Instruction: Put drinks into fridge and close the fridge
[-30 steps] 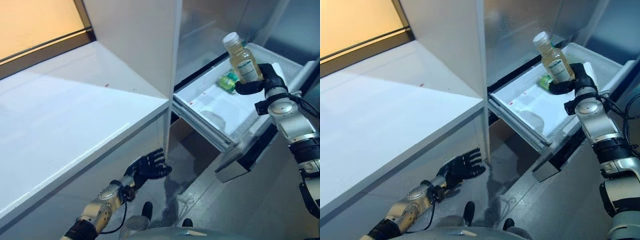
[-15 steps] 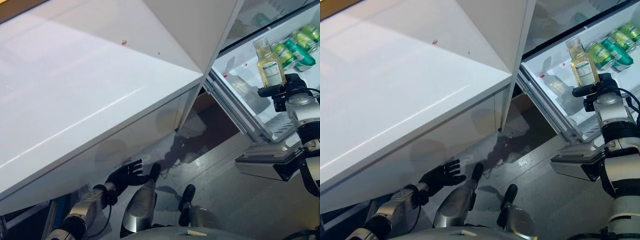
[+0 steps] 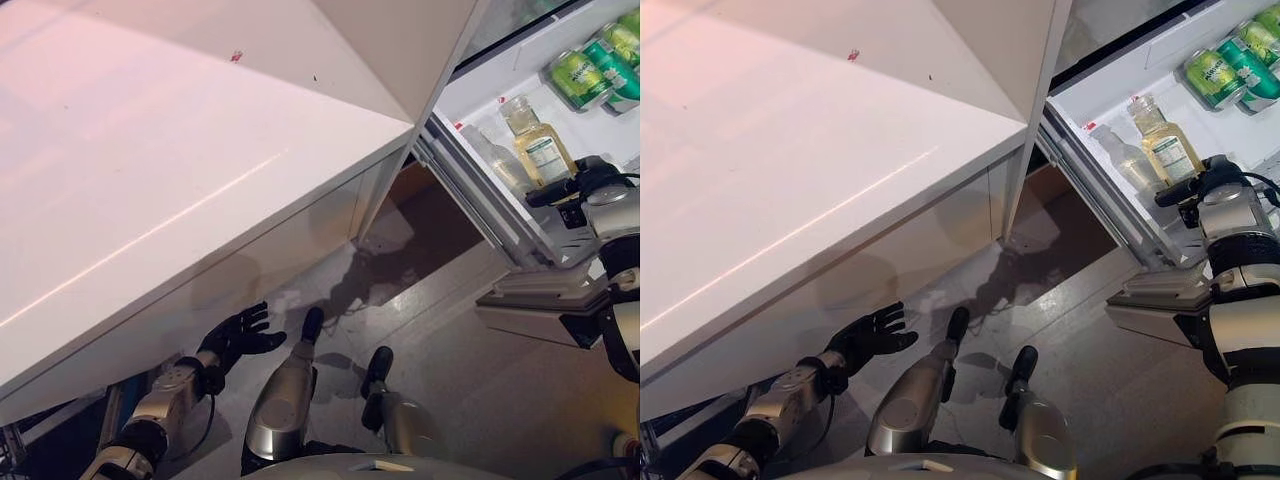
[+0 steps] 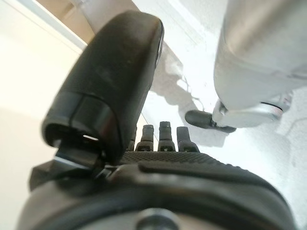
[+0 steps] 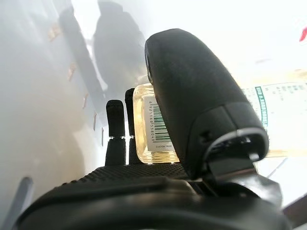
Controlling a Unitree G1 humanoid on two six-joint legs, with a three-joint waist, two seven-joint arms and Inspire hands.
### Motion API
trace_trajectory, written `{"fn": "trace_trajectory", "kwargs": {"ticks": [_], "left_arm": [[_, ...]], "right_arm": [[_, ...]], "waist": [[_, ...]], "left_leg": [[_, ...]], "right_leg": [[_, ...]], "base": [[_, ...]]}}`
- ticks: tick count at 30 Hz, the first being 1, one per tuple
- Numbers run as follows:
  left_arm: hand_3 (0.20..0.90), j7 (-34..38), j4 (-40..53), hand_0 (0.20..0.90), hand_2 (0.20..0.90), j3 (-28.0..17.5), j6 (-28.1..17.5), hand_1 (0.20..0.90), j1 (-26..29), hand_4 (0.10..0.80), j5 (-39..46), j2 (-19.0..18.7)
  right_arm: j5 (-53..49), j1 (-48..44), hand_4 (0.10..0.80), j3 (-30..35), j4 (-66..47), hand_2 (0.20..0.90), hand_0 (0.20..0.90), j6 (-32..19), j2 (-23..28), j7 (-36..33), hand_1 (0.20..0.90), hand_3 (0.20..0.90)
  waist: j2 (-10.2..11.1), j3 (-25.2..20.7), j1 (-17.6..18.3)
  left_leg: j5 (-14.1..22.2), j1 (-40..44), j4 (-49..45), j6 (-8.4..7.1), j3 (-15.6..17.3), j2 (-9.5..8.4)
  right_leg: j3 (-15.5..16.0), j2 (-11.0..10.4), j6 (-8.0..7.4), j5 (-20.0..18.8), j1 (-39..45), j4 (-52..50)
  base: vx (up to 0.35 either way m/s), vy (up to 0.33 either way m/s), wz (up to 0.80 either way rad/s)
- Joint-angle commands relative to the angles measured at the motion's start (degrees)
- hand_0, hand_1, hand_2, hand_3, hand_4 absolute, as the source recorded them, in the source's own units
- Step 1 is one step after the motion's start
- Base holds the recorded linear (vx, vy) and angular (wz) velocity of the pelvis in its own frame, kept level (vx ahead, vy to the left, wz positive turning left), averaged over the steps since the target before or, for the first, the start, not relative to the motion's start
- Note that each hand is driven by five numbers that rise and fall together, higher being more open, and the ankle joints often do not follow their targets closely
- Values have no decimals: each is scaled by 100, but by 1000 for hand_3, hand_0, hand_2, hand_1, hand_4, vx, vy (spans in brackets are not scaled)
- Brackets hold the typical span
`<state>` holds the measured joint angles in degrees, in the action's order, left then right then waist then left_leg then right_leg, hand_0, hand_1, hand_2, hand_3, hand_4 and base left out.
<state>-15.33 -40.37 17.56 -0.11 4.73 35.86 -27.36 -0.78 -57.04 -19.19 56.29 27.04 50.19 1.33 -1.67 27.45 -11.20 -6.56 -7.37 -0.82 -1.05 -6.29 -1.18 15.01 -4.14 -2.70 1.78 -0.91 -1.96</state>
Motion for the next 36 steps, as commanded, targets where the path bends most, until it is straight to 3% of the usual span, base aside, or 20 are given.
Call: {"fn": "trace_trajectory", "kwargs": {"ticks": [1, 5, 17, 20, 21, 23, 29, 36], "left_arm": [[900, -46, -70, 900, 900, -194, -49, 900, -327, 800, -203, -28], [900, -18, -225, 900, 900, -245, 63, 900, -246, 800, -318, -13], [900, 9, -378, 900, 900, -244, 114, 900, -79, 800, -358, 43], [900, 6, -385, 900, 900, -231, 101, 900, -72, 800, -343, 55], [900, 3, -394, 900, 900, -229, 103, 900, -55, 800, -329, 59], [900, 0, -402, 900, 900, -225, 105, 900, -56, 800, -320, 68], [900, -3, -398, 900, 900, -299, 161, 900, -89, 800, -382, 88], [900, 48, -524, 900, 900, -542, 281, 900, -214, 800, -594, 115]], "right_arm": [[454, -705, 100, -654, -156, 300, 300, 41, 1107, 67, 300, 200], [570, -769, 100, -768, -46, 300, 300, -20, 1062, 283, 300, 200], [530, -844, 221, -898, 204, 404, 404, -219, 696, 659, 404, 321], [519, -841, 355, -922, 235, 519, 519, -275, 618, 739, 519, 455], [482, -842, 580, -936, 258, 712, 712, -296, 569, 798, 712, 680], [391, -820, 800, -934, 312, 900, 900, -323, 482, 803, 900, 900], [-155, -781, 800, -807, 215, 900, 900, -483, 330, 629, 900, 900], [-2082, -468, 800, -200, -1003, 900, 900, -1069, 512, 238, 900, 900]], "waist": [[18, -359, 196], [12, -300, 182], [-98, -107, 87], [-120, -88, 70], [-132, -71, 60], [-146, -63, 43], [-127, -80, 19], [96, -310, 135]], "left_leg": [[923, -237, -909, 269, 372, -241], [926, -322, -980, 256, 356, -238], [872, -526, -1102, 205, 303, -254], [853, -554, -1102, 201, 290, -260], [837, -555, -1087, 198, 284, -261], [829, -541, -1068, 199, 287, -259], [831, -439, -988, 192, 330, -239], [890, 9, -665, 179, 461, -191]], "right_leg": [[-210, 262, 337, 470, -716, -1161], [-222, 260, 349, 464, -771, -1172], [-84, 211, 374, 475, -922, -1281], [-51, 201, 376, 473, -957, -1302], [-31, 197, 377, 470, -963, -1304], [-4, 186, 380, 474, -968, -1315], [47, 167, 365, 465, -901, -1282], [19, 203, 288, 458, -546, -1053]], "base": [[5, -34, -3], [-3, -31, -4], [-2, 0, 1], [-3, 2, 2], [0, 0, 0], [-5, 13, 2], [-8, 17, 2], [10, 24, -1]]}}
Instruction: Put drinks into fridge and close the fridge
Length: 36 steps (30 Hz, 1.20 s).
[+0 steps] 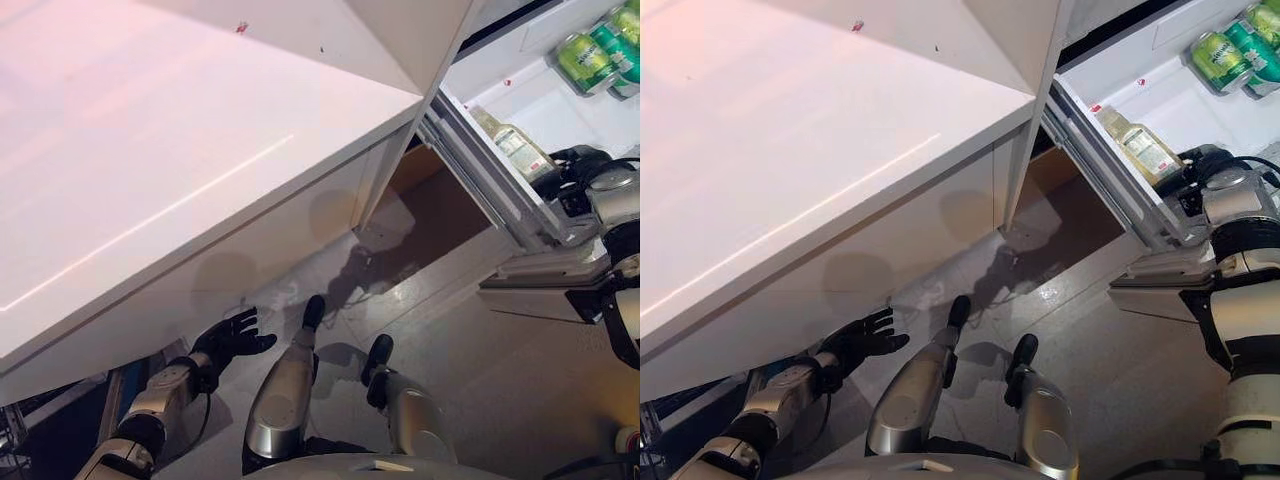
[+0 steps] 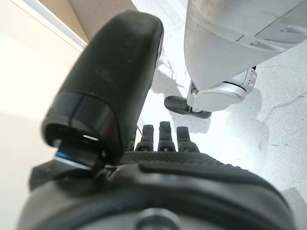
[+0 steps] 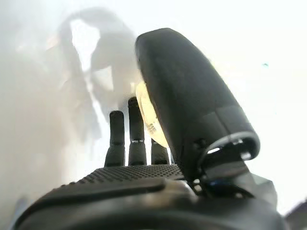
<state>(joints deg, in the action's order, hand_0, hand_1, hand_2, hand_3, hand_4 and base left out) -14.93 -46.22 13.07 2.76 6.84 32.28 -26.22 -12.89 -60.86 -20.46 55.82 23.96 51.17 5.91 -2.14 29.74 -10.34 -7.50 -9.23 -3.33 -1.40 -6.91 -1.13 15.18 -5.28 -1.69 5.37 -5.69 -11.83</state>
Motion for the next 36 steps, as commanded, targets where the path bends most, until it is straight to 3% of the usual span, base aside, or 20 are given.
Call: {"fn": "trace_trajectory", "kwargs": {"ticks": [1, 6, 11, 14, 17, 19, 27, 36], "left_arm": [[900, 34, 31, 900, 900, -130, 1, 900, -450, 800, -252, 18], [900, 81, -202, 900, 900, -324, -21, 900, -652, 800, -455, 100], [900, 146, -655, 900, 900, -435, -20, 900, -724, 800, -618, 228], [900, 165, -998, 900, 900, -477, 38, 900, -694, 800, -814, 397], [900, 150, -1163, 900, 900, -457, 10, 900, -687, 800, -853, 481], [900, 149, -1259, 900, 900, -415, 3, 900, -652, 800, -898, 569], [900, 125, -1332, 900, 900, -272, 66, 900, -569, 800, -920, 698], [900, 367, -1187, 900, 900, -31, 217, 900, -497, 800, -905, 830]], "right_arm": [[-1064, -24, 800, 17, -1160, 900, 900, -830, 479, -250, 900, 900], [-1543, 368, 800, 638, -2159, 900, 900, -1414, 872, -469, 900, 900], [-1898, 731, 800, 1367, -3147, 900, 900, -2207, 1016, -1345, 900, 900], [-2067, 1311, 800, 2159, -3774, 900, 900, -2848, 881, -2271, 900, 900], [-2213, 1747, 800, 2624, -3993, 900, 900, -3162, 690, -2716, 900, 900], [-2539, 2155, 800, 3029, -4094, 900, 900, -3493, 321, -3124, 900, 900], [-3441, 3063, 800, 3625, -3900, 900, 900, -3934, -669, -3605, 900, 900], [-4441, 3093, 800, 3693, -3032, 900, 900, -4031, -1078, -3556, 900, 900]], "waist": [[183, -596, 84], [385, -965, 283], [503, -1439, 515], [484, -1860, 726], [467, -2055, 810], [427, -2174, 893], [349, -2228, 1003], [333, -1602, 726]], "left_leg": [[995, 274, -351, 214, 549, -194], [1071, 580, -200, 229, 659, -218], [1104, 867, 24, 231, 798, -215], [1190, 1088, 141, 254, 934, -231], [1290, 1211, 127, 291, 1005, -257], [1401, 1320, 70, 332, 1069, -279], [1776, 1426, -440, 500, 1133, -348], [2371, 659, -1943, 679, 1088, -376]], "right_leg": [[-13, 328, 172, 96, -1, -12], [-137, 353, 86, 47, 280, 215], [-316, 398, -11, 3, 467, 409], [-477, 422, -75, 11, 611, 535], [-574, 417, -103, 29, 696, 570], [-666, 397, -119, 67, 786, 560], [-858, 291, -99, 257, 873, 205], [-493, -7, 132, 619, 381, -982]], "base": [[6, 41, -2], [2, 60, -5], [26, 76, -19], [78, 104, -22], [70, 72, -25], [66, 55, -30], [45, 13, -23], [-47, -24, 0]]}}
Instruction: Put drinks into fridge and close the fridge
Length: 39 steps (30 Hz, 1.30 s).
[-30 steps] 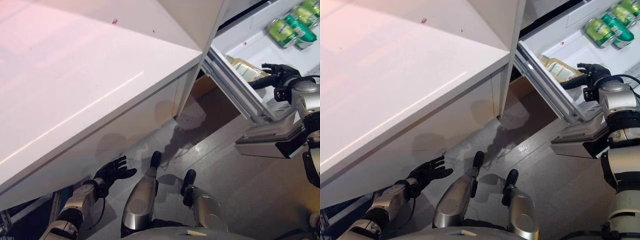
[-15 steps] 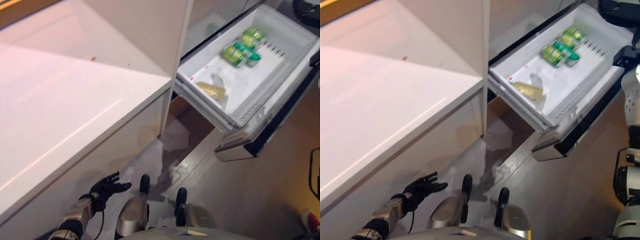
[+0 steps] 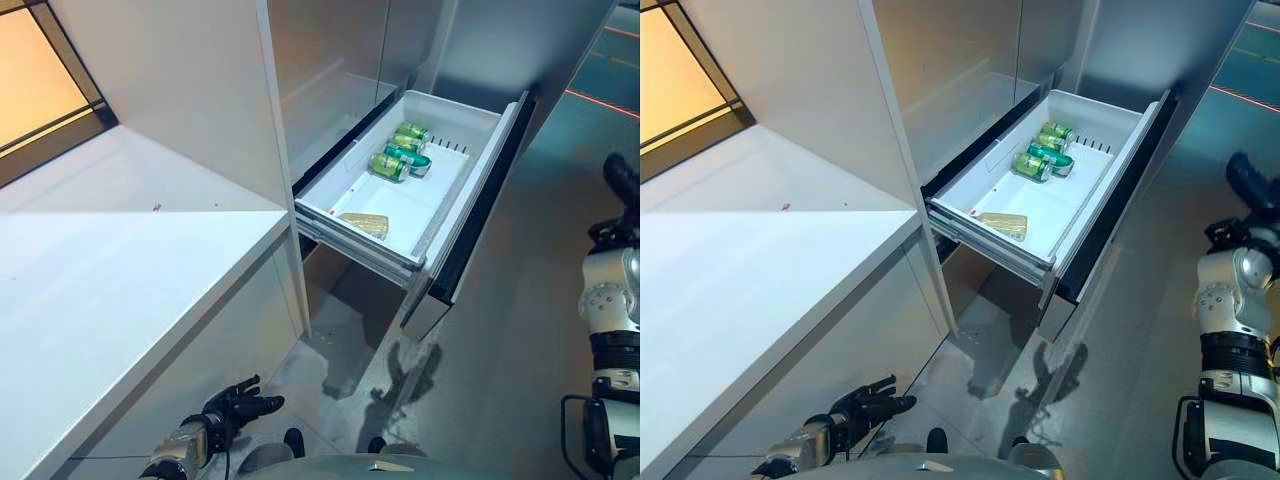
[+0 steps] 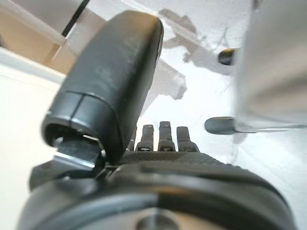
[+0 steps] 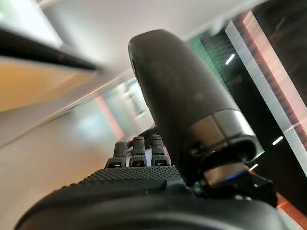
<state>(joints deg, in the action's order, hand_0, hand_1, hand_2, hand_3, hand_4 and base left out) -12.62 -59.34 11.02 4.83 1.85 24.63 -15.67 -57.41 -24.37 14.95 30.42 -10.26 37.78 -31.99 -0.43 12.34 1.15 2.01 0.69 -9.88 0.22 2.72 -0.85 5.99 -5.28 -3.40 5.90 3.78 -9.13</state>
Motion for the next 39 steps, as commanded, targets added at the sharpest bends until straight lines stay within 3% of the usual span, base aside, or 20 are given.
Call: {"fn": "trace_trajectory", "kwargs": {"ticks": [1, 4, 11, 12, 18, 26, 39], "left_arm": [[900, 220, 195, 900, 900, 228, 34, 900, 57, 800, -105, -237], [900, 384, 271, 900, 900, 303, 27, 900, 130, 800, 3, -251], [900, 505, 264, 900, 900, 299, -147, 900, 124, 800, 267, -216], [900, 515, 261, 900, 900, 285, -158, 900, 117, 800, 298, -212], [900, 477, 399, 900, 900, 212, -294, 900, 60, 800, 514, -223], [900, 355, 660, 900, 900, 167, -321, 900, -80, 800, 554, -249], [900, 210, 729, 900, 900, 230, -371, 900, -262, 800, 323, -332]], "right_arm": [[-34, -665, 800, 80, -416, 900, 900, -631, 271, 183, 900, 900], [-460, -951, 800, -61, -116, 900, 900, -528, 340, 248, 900, 900], [-777, -1491, 800, -469, 701, 900, 900, -174, 346, 824, 900, 900], [-833, -1529, 800, -513, 745, 900, 900, -50, 349, 949, 900, 900], [-591, -1934, 800, -937, 1074, 900, 900, 269, 355, 1937, 900, 900], [65, -2282, 800, -1427, 667, 900, 900, 208, 292, 3110, 900, 900], [367, -2751, 800, -1996, 553, 900, 900, 251, 355, 3389, 900, 900]], "waist": [[138, 299, -470], [75, 651, -561], [-118, 1120, -764], [-123, 1128, -777], [-251, 1359, -912], [-333, 1481, -1044], [-313, 1369, -1332]], "left_leg": [[1448, -571, -1516, 552, 105, -422], [1588, -1196, -2175, 590, 77, -466], [1525, -1866, -2694, 617, 35, -500], [1667, -1843, -2749, 594, -17, -520], [1461, -2030, -2690, 528, -90, -570], [1186, -1965, -2350, 398, -251, -557], [977, -1540, -1786, 268, -615, -577]], "right_leg": [[461, -36, 360, 627, -782, -1537], [527, -111, 491, 858, -1381, -2326], [741, -301, 689, 1060, -2102, -3218], [677, -282, 648, 1205, -2094, -3304], [752, -328, 698, 1250, -2348, -3542], [855, -347, 684, 1199, -2303, -3447], [1061, -356, 642, 1138, -1677, -2934]], "base": [[-311, -39, 14], [-248, -33, 22], [-136, 2, 23], [-8, -2, 9], [-52, 5, 5], [5, -3, 4], [88, -5, 15]]}}
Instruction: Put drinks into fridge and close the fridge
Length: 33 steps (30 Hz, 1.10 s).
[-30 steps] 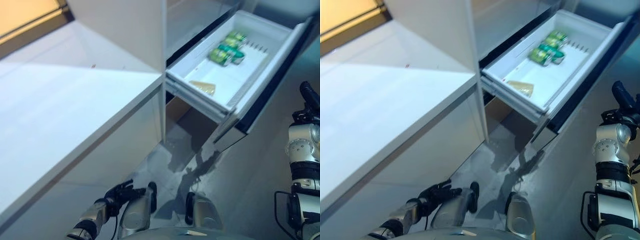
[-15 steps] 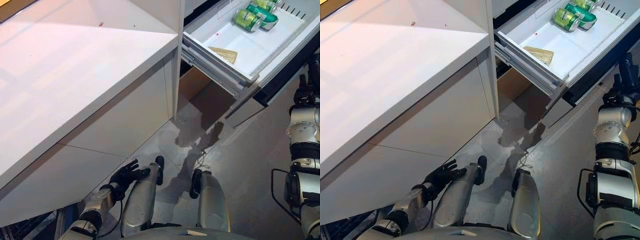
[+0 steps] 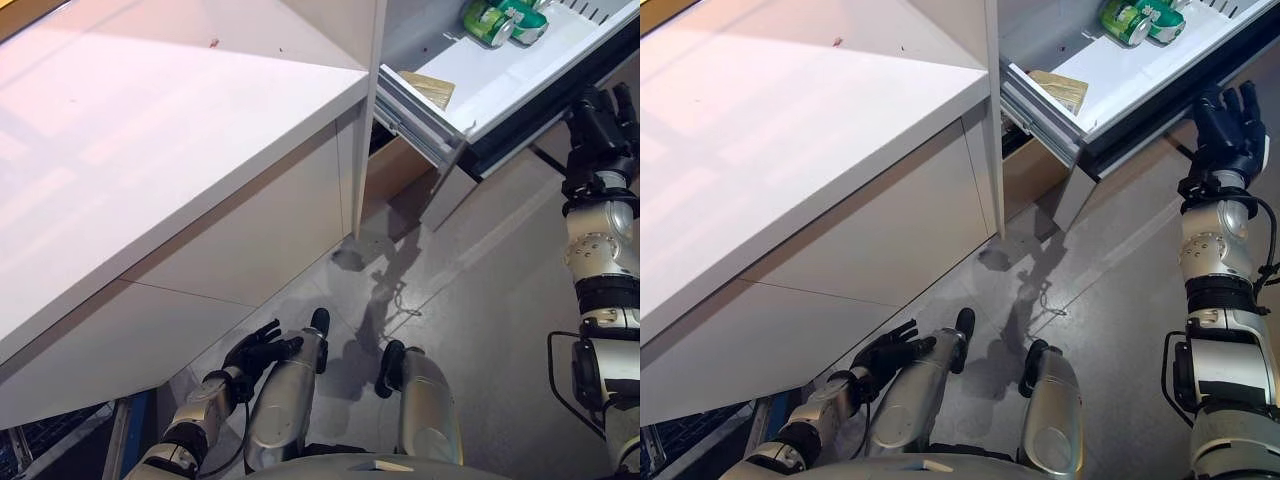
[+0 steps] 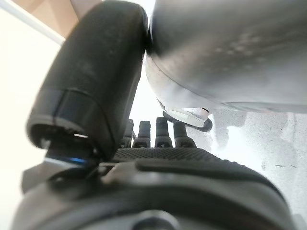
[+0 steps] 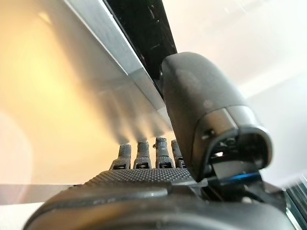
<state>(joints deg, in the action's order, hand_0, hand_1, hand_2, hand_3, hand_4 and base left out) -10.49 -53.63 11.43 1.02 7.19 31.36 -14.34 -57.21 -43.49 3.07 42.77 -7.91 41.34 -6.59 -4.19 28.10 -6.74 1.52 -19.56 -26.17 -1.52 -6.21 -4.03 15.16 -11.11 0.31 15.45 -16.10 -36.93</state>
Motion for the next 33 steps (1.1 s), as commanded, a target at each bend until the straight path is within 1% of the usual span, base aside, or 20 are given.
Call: {"fn": "trace_trajectory", "kwargs": {"ticks": [1, 6, 7, 8, 13, 14, 15, 16, 17, 19, 20, 22, 24, 25, 26, 27, 28, 30, 32, 33], "left_arm": [[900, -9, 145, 900, 900, 179, 23, 900, -812, 800, -388, -475], [900, -56, 42, 900, 900, 154, 56, 900, -856, 800, -521, -526], [900, -91, 0, 900, 900, 150, 43, 900, -874, 800, -595, -549], [900, -99, -12, 900, 900, 149, 42, 900, -884, 800, -627, -555], [900, -80, -126, 900, 900, 68, 102, 900, -938, 800, -973, -558], [900, -60, -175, 900, 900, 53, 112, 900, -945, 800, -1021, -566], [900, -60, -183, 900, 900, 48, 115, 900, -944, 800, -1028, -571], [900, -53, -208, 900, 900, 26, 128, 900, -944, 800, -1050, -578], [900, -49, -211, 900, 900, 3, 150, 900, -946, 800, -1070, -575], [900, -29, -231, 900, 900, -79, 200, 900, -947, 800, -1146, -547], [900, -9, -233, 900, 900, -91, 208, 900, -942, 800, -1148, -532], [900, -10, -290, 900, 900, -191, 245, 900, -919, 800, -1142, -481], [900, 29, -297, 900, 900, -255, 268, 900, -929, 800, -1105, -397], [900, 41, -293, 900, 900, -275, 267, 900, -942, 800, -1081, -359], [900, 27, -274, 900, 900, -297, 215, 900, -983, 800, -1049, -289], [900, 38, -270, 900, 900, -297, 201, 900, -998, 800, -1014, -270], [900, 4, -267, 900, 900, -301, 180, 900, -1002, 800, -1022, -252], [900, -42, -240, 900, 900, -369, 86, 900, -1045, 800, -903, -184], [900, -112, -215, 900, 900, -412, 75, 900, -1025, 800, -835, -189], [900, -160, -207, 900, 900, -441, 83, 900, -982, 800, -799, -201]], "right_arm": [[347, -856, 800, -820, -655, 900, 900, 22, 2, 843, 900, 900], [267, -897, 800, -866, -506, 900, 900, 44, 19, 866, 900, 900], [237, -876, 800, -862, -460, 900, 900, 43, 20, 881, 900, 900], [226, -861, 800, -864, -451, 900, 900, 39, 11, 869, 900, 900], [332, -580, 800, -714, -433, 900, 900, -50, -131, 691, 900, 900], [484, -483, 800, -664, -474, 900, 900, -198, -183, 496, 900, 900], [508, -463, 800, -654, -492, 900, 900, -223, -195, 455, 900, 900], [696, -364, 800, -613, -601, 900, 900, -427, -245, 297, 900, 900], [817, -283, 800, -586, -705, 900, 900, -514, -289, 197, 900, 900], [1174, 84, 800, -489, -1186, 900, 900, -750, -448, -177, 900, 900], [1274, 229, 800, -449, -1378, 900, 900, -782, -507, -339, 900, 900], [1382, 818, 800, -340, -1848, 900, 900, -861, -769, -564, 900, 900], [1445, 1555, 800, -267, -2213, 900, 900, -792, -1119, -616, 900, 900], [1469, 1915, 800, -211, -2289, 900, 900, -784, -1258, -526, 900, 900], [1376, 2521, 800, -135, -2302, 900, 900, -593, -1466, -293, 900, 900], [1326, 2758, 800, -116, -2270, 900, 900, -620, -1543, -175, 900, 900], [1320, 2889, 800, -107, -2237, 900, 900, -531, -1588, -169, 900, 900], [1361, 3595, 800, -134, -1843, 900, 900, -232, -1900, 266, 900, 900], [1434, 3917, 800, -194, -1394, 900, 900, 25, -2006, 501, 900, 900], [1471, 4116, 800, -253, -957, 900, 900, 299, -2099, 514, 900, 900]], "waist": [[73, -237, -573], [109, -340, -645], [100, -384, -656], [106, -401, -657], [200, -607, -612], [237, -675, -574], [243, -683, -567], [269, -726, -527], [286, -758, -499], [352, -874, -378], [372, -929, -323], [416, -1078, -136], [442, -1235, 61], [450, -1307, 137], [464, -1437, 267], [465, -1480, 301], [467, -1504, 337], [482, -1631, 531], [499, -1729, 635], [508, -1781, 703]], "left_leg": [[1031, 532, -128, 441, 247, -274], [1052, 742, 24, 457, 143, -329], [902, 763, 132, 479, 145, -327], [904, 799, 159, 483, 138, -330], [983, 1072, 307, 526, 158, -362], [1005, 1179, 380, 542, 180, -353], [1007, 1201, 396, 545, 185, -350], [1009, 1268, 454, 552, 212, -338], [1004, 1308, 496, 554, 229, -330], [970, 1473, 686, 551, 297, -284], [929, 1510, 767, 548, 318, -268], [897, 1641, 947, 535, 415, -225], [851, 1761, 1136, 522, 533, -176], [829, 1807, 1218, 514, 595, -154], [784, 1878, 1362, 500, 703, -113], [768, 1906, 1420, 494, 743, -94], [759, 1924, 1453, 491, 769, -82], [712, 2078, 1663, 467, 921, -13], [648, 2140, 1812, 434, 1011, 32], [599, 2220, 1947, 405, 1061, 63]], "right_leg": [[159, 218, 262, 186, 378, -119], [185, 196, 214, 190, 635, 53], [269, 189, 232, 34, 685, 197], [272, 192, 222, 25, 726, 239], [179, 235, 108, -77, 1036, 641], [140, 272, 76, -108, 1132, 784], [131, 280, 71, -116, 1150, 809], [97, 304, 45, -146, 1198, 901], [71, 322, 28, -166, 1224, 966], [-30, 402, -24, -249, 1337, 1243], [-59, 435, -42, -310, 1363, 1359], [-188, 513, -95, -405, 1436, 1639], [-318, 589, -146, -504, 1490, 1894], [-362, 620, -169, -541, 1504, 1988], [-437, 674, -207, -607, 1524, 2151], [-465, 693, -212, -625, 1532, 2201], [-481, 706, -217, -635, 1537, 2229], [-576, 789, -242, -707, 1617, 2446], [-604, 840, -258, -792, 1650, 2606], [-628, 886, -265, -846, 1704, 2731]], "base": [[128, 14, 21], [112, 23, 21], [29, 44, 18], [55, 52, 17], [114, 20, 13], [68, 7, 5], [68, 9, 0], [35, 7, -2], [49, 6, -2], [34, 1, -10], [14, 5, -23], [7, 11, -26], [0, 6, -41], [-16, -10, -49], [-16, -13, -42], [-22, -13, -39], [-36, -22, -43], [-57, -47, -45], [-63, -62, -44], [-74, -70, -40]]}}
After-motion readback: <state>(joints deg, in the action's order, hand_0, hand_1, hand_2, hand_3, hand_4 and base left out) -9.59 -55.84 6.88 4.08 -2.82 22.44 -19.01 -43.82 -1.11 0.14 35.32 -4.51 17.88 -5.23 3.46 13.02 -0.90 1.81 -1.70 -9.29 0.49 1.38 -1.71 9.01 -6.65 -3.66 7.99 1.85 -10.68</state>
